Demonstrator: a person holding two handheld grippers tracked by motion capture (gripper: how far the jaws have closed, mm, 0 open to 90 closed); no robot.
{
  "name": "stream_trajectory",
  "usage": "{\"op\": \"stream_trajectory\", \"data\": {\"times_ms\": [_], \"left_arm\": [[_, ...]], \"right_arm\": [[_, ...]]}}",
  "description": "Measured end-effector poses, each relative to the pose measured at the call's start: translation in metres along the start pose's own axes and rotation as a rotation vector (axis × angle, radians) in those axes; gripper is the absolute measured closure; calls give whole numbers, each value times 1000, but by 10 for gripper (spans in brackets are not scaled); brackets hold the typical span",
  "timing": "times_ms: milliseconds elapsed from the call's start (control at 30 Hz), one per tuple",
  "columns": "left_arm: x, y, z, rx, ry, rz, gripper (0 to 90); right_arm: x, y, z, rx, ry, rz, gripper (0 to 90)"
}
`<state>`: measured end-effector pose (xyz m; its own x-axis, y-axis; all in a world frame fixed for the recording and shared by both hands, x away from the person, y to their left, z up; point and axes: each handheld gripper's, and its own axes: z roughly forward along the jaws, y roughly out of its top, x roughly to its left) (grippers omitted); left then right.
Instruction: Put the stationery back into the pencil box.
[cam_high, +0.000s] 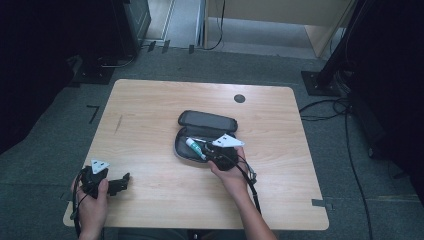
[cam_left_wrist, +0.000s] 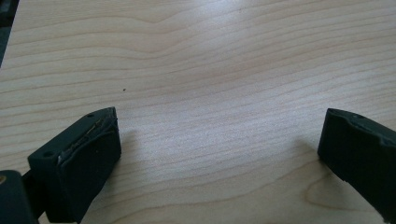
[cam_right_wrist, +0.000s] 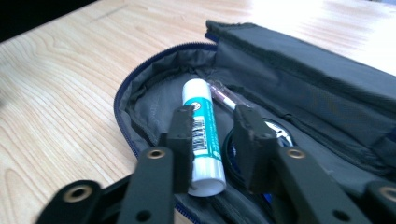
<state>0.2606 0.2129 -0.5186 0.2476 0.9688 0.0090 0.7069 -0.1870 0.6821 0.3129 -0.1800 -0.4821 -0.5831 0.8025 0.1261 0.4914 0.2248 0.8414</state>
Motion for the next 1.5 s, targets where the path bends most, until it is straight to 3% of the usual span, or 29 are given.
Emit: {"op": "stream_trajectory", "data": {"times_ms": [233, 500, 867, 1200, 1500], "left_arm": [[0, 0, 0, 0, 0, 0, 0], [0, 0, 0, 0, 0, 0, 0], [0, 0, 0, 0, 1, 1, 0], [0, 0, 0, -2, 0, 2, 0], [-1, 0, 0, -3, -3, 3, 0]], "right_arm": [[-4, 0, -19, -22, 5, 18, 469], [-9, 2, -44, -43, -12, 10, 355], [-19, -4, -77, -16, -60, 18, 163], [-35, -16, -105, -28, -139, 48, 103], [-48, -30, -129, -26, -173, 64, 82]]}}
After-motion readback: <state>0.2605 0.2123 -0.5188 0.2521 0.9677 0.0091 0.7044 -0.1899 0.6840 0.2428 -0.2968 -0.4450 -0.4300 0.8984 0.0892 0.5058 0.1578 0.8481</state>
